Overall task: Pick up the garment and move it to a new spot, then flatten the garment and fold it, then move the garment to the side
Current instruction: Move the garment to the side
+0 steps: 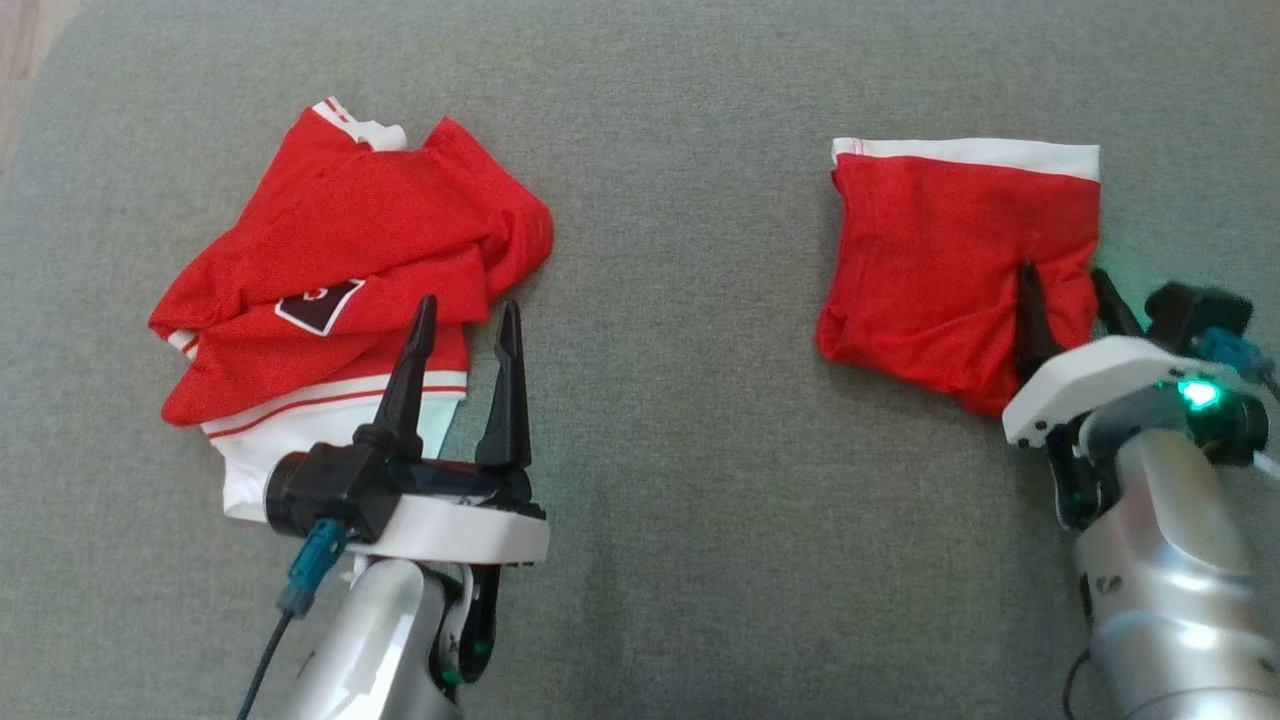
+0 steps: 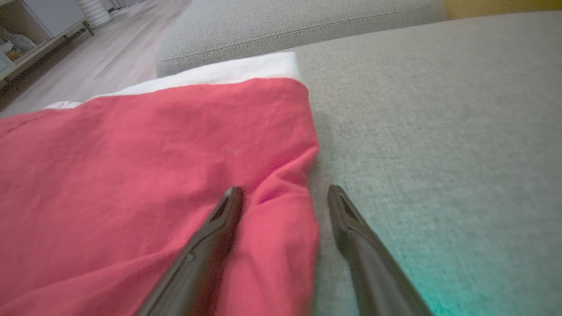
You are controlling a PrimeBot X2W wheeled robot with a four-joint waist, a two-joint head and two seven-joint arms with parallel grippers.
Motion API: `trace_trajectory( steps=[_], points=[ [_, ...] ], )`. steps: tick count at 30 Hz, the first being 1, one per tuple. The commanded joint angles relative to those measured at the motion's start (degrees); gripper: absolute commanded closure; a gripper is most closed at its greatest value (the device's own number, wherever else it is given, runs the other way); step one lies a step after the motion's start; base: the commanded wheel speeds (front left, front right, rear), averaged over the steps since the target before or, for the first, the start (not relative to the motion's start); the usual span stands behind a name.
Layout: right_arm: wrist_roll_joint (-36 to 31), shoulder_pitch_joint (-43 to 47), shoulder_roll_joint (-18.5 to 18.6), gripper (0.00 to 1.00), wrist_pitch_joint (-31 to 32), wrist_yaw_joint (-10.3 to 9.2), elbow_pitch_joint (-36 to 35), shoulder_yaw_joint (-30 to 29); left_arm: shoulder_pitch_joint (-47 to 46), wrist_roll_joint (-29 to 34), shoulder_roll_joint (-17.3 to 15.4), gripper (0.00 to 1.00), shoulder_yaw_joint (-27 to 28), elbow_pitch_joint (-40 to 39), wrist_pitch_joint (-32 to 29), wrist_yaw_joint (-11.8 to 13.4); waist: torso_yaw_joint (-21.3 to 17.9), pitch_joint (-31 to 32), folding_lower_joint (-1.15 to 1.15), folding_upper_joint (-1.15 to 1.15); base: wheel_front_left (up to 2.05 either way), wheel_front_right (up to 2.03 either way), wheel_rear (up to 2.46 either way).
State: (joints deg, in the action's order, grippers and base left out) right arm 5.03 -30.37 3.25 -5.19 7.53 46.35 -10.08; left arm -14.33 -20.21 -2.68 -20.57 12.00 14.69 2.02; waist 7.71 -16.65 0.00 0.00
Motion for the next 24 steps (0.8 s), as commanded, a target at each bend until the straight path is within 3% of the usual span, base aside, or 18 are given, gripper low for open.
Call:
trace_trajectory(
  steps=[1,2,3,10,15,20,24],
  points=[
    [-0.5,-0.9,0.1,0.02,0.8,-0.04,1.2,3.0,-2.2,-0.5,-0.2,0.00,1.1,-1.7,0.3,0.3,0.1,0.0,0.00,0.00,0.00,0.00,0.00],
    [-0.7,-1.3,0.4,0.56,0.6,-0.04,1.7,3.4,-2.3,-0.6,-0.2,0.00,1.1,-1.7,0.3,0.4,0.1,0.0,0.00,0.00,0.00,0.00,0.00],
    [-1.2,-1.7,0.9,1.00,0.2,-0.04,2.0,4.1,-2.4,-0.7,-0.2,0.00,1.0,-1.6,0.3,0.4,0.1,0.1,0.00,0.00,0.00,0.00,0.00],
    [-5.5,-3.7,4.7,1.00,-1.6,-0.04,1.9,7.8,-1.6,-1.2,-0.2,0.00,1.5,-1.5,0.3,0.7,-1.4,2.2,0.00,0.00,0.00,0.00,0.00],
    [-7.9,-4.6,10.0,1.00,0.7,-0.04,-0.3,14.3,-1.0,-1.7,-0.2,0.00,1.9,-1.7,0.3,0.5,-2.7,3.3,0.00,0.00,0.00,0.00,0.00],
    [-6.4,-4.6,19.4,1.00,5.0,-0.04,-2.6,24.3,-1.4,-1.9,-0.2,0.00,2.1,-2.1,0.3,0.5,-3.2,3.1,0.00,0.00,0.00,0.00,0.00],
    [-2.3,-3.9,29.5,1.00,7.0,-0.04,-3.5,31.3,-1.8,-1.8,-0.2,0.00,2.4,-2.3,0.3,0.1,-2.8,2.3,0.00,0.00,0.00,0.00,0.00]
  ],
)
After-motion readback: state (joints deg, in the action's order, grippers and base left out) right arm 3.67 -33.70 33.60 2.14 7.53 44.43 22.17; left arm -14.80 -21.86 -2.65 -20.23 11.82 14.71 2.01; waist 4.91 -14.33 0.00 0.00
